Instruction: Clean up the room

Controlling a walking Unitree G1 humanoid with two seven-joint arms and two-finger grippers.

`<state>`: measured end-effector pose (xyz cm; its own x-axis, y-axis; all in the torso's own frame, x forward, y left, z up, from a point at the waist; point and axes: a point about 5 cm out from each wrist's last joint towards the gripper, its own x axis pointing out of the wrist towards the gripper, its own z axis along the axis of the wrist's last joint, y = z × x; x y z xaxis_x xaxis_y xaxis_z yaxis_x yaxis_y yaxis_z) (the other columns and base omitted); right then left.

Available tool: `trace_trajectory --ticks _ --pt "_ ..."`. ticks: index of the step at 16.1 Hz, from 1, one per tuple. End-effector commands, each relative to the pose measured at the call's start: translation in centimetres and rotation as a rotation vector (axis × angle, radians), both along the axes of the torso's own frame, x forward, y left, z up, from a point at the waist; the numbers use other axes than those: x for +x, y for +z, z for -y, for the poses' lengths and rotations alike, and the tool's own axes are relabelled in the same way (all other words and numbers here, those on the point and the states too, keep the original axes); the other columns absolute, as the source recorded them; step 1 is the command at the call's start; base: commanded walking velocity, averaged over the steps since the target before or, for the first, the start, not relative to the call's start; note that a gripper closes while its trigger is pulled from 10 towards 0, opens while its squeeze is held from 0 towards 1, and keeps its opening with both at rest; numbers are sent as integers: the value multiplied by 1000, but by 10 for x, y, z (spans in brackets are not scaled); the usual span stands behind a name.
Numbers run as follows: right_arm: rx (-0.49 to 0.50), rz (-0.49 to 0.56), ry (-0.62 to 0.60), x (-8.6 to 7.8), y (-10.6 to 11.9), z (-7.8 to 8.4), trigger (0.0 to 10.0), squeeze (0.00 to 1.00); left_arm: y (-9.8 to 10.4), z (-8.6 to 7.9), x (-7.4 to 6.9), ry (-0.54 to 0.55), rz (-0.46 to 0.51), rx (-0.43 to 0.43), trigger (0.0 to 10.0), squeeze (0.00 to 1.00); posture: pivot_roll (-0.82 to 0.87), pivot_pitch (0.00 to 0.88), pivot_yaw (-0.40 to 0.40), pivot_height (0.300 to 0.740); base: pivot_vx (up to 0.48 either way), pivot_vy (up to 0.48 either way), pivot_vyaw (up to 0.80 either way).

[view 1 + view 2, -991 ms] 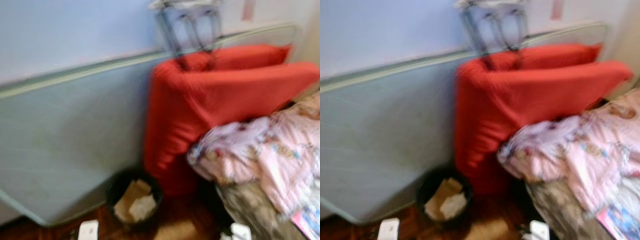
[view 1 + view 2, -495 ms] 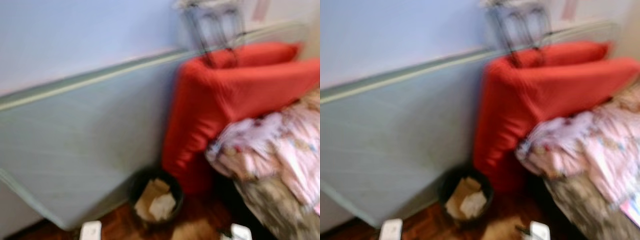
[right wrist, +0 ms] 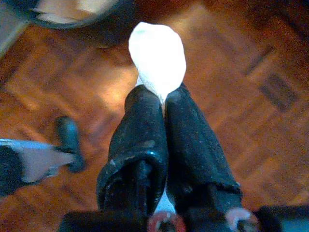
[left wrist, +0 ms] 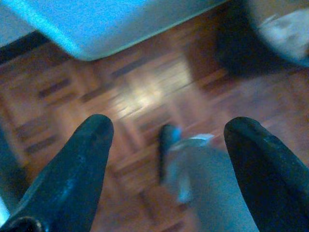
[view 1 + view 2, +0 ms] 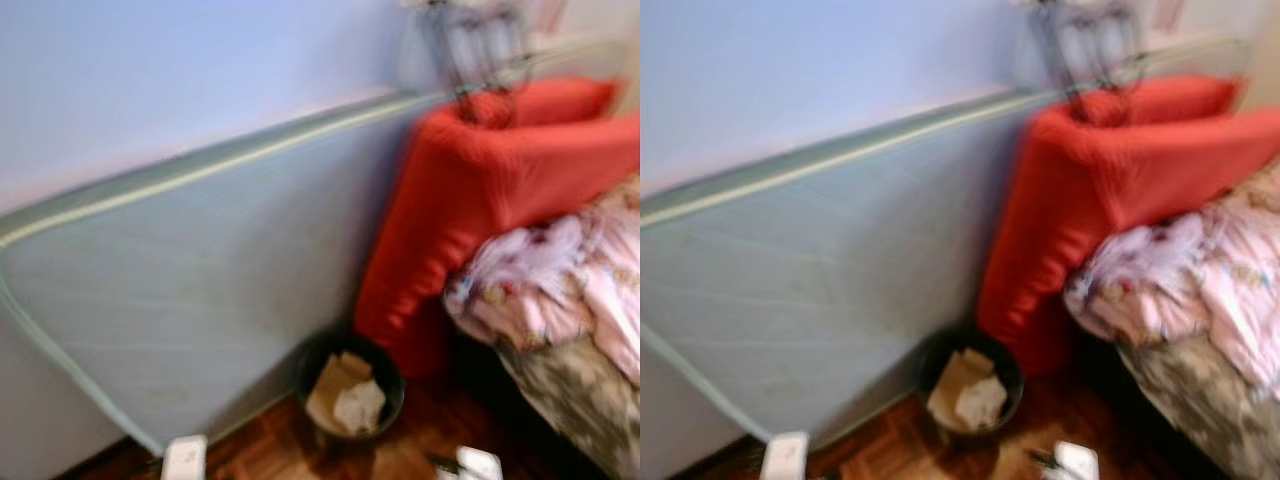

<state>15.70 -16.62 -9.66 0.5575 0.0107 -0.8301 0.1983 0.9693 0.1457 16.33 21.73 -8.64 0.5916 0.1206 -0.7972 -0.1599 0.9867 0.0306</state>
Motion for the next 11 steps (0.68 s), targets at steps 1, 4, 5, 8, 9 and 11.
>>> trace_trajectory --ticks 1,4,5,8,9,11 --pt "-17 0 0 -1 0 5 10000 0 -1 5 2 -5 -4 -8 10000 0 28 0 -3 740 0 0 0" --pt "-19 4 10 0 1 4 10000 0 1 9 7 -4 18 -18 10000 0 26 0 -2 740 0 0 0" --pt "-20 4 9 0 1 5 10000 0 2 11 10 -5 31 -24 10000 0 26 0 -4 740 0 0 0" --pt "-21 5 13 0 0 5 10000 0 4 14 15 -9 41 -28 10000 0 27 0 -3 740 0 0 0" --pt "-22 7 19 0 1 5 10000 0 5 17 18 -12 45 -29 10000 0 26 0 -4 740 0 0 0" --pt "-23 11 29 1 1 5 10000 0 6 20 20 -11 51 -29 10000 0 27 0 -6 740 0 0 0"
